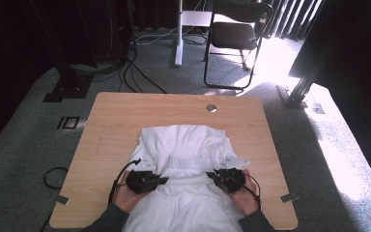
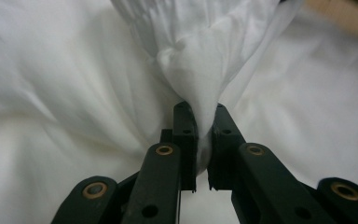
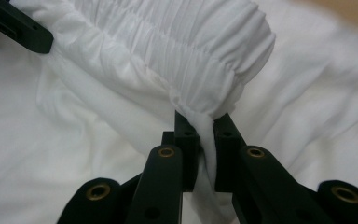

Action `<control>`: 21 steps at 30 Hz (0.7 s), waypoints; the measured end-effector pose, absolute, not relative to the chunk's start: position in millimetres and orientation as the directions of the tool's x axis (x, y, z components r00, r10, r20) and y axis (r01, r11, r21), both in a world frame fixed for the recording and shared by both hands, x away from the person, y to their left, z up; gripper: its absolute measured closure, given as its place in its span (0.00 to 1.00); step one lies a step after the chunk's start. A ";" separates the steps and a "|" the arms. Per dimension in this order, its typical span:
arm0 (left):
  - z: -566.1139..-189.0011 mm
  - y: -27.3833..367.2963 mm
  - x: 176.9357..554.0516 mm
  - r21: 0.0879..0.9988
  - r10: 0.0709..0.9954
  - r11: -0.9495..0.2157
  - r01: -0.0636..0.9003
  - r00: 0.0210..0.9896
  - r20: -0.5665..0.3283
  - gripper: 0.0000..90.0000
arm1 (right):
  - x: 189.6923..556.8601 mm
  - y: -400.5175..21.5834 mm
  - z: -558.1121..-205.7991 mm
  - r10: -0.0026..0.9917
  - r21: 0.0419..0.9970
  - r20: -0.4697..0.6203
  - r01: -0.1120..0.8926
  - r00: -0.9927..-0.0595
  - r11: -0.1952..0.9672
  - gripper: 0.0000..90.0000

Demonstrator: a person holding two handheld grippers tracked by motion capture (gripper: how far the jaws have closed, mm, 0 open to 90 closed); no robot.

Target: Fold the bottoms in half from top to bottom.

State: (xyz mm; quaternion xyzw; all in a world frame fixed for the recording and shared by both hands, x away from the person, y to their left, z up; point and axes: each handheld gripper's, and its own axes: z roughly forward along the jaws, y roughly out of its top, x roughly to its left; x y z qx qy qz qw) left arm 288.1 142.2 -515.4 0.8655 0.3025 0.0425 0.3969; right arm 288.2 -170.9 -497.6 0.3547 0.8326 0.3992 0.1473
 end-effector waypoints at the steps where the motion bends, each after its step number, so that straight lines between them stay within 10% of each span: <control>1: -527.4 140.8 285.5 0.680 0.557 -0.523 0.513 0.810 -0.183 0.94 | 284.7 -171.0 -507.1 0.704 0.750 0.052 0.493 -0.708 0.440 0.93; 21: -535.0 145.7 369.0 0.630 0.636 -0.589 0.506 0.771 -0.025 0.93 | 337.1 -141.6 -547.7 0.745 0.691 0.123 0.595 -0.656 0.410 0.93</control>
